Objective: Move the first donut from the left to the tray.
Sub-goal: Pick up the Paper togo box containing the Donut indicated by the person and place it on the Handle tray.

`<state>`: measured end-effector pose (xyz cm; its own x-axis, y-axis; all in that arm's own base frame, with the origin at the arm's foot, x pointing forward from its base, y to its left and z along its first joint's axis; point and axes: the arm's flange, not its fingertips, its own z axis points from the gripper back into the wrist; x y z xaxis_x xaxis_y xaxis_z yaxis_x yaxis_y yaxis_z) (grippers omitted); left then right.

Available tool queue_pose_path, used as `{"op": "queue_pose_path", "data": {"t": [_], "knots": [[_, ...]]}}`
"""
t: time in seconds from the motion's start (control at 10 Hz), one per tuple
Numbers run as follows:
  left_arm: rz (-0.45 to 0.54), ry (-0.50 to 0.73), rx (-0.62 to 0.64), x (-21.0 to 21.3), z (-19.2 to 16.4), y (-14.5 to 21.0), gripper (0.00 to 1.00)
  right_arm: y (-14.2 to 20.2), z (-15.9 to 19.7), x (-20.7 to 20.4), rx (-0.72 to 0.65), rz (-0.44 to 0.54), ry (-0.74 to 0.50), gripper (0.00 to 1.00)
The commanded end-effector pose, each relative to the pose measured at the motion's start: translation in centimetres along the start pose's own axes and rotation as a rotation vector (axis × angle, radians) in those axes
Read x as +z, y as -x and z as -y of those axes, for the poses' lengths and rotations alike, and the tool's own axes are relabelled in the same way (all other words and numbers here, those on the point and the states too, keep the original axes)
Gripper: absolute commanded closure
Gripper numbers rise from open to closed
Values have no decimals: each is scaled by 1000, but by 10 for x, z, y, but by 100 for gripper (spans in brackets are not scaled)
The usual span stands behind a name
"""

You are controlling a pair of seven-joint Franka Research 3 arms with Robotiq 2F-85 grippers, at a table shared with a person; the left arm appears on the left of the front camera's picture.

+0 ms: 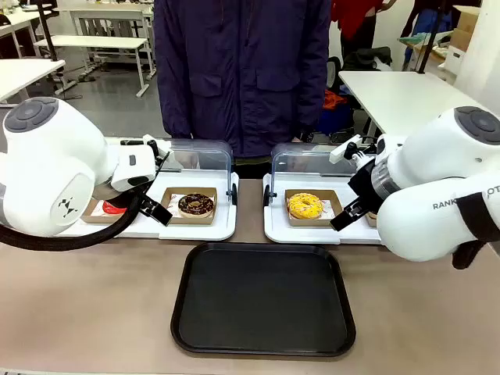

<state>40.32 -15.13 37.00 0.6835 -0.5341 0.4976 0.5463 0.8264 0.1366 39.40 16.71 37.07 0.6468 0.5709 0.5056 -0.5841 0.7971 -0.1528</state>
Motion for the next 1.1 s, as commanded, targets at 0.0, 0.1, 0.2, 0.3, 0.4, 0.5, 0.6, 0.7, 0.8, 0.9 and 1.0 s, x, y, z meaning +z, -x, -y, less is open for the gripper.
{"op": "queue_pose_path", "data": {"t": [0.0, 0.1, 0.2, 0.3, 0.4, 0.5, 0.6, 0.7, 0.8, 0.9, 1.0], "knots": [[0, 0, 0, 0, 0, 0, 0, 0, 0, 0, 0, 0, 0, 0], [0, 0, 0, 0, 0, 0, 0, 0, 0, 0, 0, 0, 0, 0], [0, 0, 0, 0, 0, 0, 0, 0, 0, 0, 0, 0, 0, 0], [0, 0, 0, 0, 0, 0, 0, 0, 0, 0, 0, 0, 0, 0], [0, 0, 0, 0, 0, 0, 0, 0, 0, 0, 0, 0, 0, 0], [0, 0, 0, 0, 0, 0, 0, 0, 0, 0, 0, 0, 0, 0], [0, 0, 0, 0, 0, 0, 0, 0, 0, 0, 0, 0, 0, 0], [0, 0, 0, 0, 0, 0, 0, 0, 0, 0, 0, 0, 0, 0], [0, 0, 0, 0, 0, 0, 0, 0, 0, 0, 0, 0, 0, 0], [0, 0, 0, 0, 0, 0, 0, 0, 0, 0, 1, 0, 0, 0], [37, 54, 10, 25, -12, -20, 0, -31, 12, 20, -11, 11, -17, 0]]}}
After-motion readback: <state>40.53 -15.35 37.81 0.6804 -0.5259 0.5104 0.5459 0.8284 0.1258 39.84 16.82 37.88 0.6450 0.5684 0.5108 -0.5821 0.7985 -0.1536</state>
